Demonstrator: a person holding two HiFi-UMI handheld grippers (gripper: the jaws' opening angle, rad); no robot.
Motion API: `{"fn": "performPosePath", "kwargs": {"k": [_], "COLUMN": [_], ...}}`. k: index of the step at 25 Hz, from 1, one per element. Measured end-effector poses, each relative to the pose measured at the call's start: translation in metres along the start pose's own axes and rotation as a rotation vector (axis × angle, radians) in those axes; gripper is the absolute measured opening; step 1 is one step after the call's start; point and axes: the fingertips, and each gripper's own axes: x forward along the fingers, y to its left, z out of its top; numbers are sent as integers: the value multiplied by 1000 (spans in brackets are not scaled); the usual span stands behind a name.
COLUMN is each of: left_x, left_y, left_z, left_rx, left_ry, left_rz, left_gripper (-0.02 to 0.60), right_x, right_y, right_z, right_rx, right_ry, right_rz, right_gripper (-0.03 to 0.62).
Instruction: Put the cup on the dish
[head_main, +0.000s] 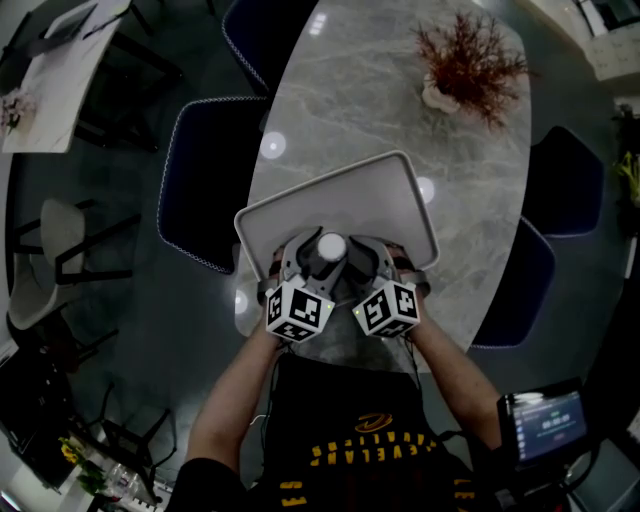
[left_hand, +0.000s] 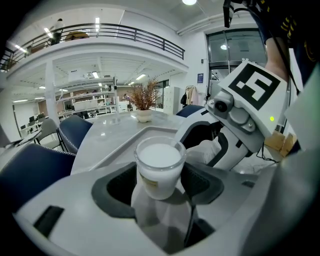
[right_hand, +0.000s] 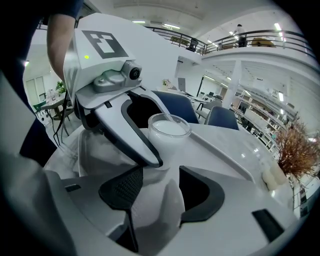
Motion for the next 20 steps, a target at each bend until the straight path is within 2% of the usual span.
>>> {"fn": "performPosePath", "kwargs": {"k": [5, 15, 20], "left_x": [0, -10, -26], "left_y": [2, 0, -2], "left_z": [-3, -9, -17], "left_rx": [-14, -49, -107], "left_ry": [3, 19, 28], "left_rz": [5, 22, 58], "left_gripper": [264, 264, 264], "right_x": [-2, -18, -34], "right_y": [-1, -7, -10], "right_z": [-1, 0, 4], "right_rx": [-3, 63, 105], "right_ry": [-4, -40, -74], "right_rz": [-3, -37, -46], "right_gripper": [229, 229, 229]}}
